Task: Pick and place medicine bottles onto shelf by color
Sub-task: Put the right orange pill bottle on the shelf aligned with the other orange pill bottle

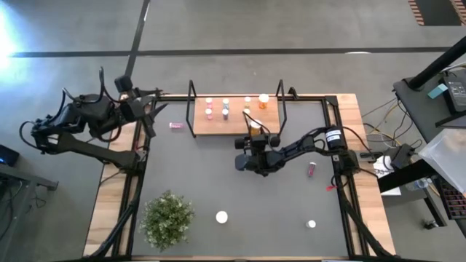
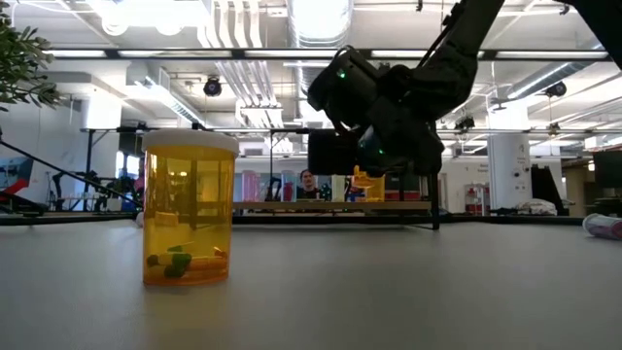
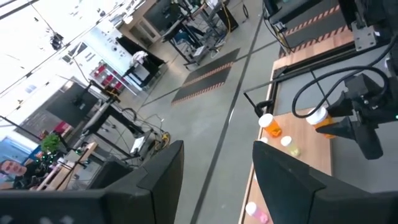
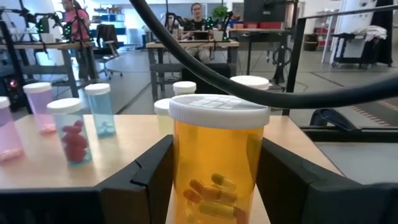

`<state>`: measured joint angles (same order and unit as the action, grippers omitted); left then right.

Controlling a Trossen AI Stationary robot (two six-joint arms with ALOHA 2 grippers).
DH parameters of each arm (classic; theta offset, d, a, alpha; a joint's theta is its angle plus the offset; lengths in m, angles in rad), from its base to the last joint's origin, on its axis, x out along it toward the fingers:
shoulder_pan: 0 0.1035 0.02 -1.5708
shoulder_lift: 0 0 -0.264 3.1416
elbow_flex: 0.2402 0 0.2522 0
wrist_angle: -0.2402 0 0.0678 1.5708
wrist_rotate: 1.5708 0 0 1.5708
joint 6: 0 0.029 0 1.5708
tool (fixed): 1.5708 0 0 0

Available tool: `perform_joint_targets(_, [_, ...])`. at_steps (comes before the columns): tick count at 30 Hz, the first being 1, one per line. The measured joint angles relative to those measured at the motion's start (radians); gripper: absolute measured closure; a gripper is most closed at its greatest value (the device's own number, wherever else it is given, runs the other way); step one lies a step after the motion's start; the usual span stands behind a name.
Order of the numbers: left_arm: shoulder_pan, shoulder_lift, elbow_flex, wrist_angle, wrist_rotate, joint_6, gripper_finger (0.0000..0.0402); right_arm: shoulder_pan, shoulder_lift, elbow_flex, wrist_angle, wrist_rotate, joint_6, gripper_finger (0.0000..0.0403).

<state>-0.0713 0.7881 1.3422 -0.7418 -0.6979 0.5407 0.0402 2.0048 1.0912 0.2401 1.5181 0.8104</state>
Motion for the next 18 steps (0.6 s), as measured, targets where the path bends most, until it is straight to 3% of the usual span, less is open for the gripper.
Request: perform_joint_targets(18, [0.000, -0.031, -0.002, 0.000, -0.018, -0.006, 0.0226, -0.039, 0.000, -0.001, -0.024, -0.028, 0.000, 0.0220])
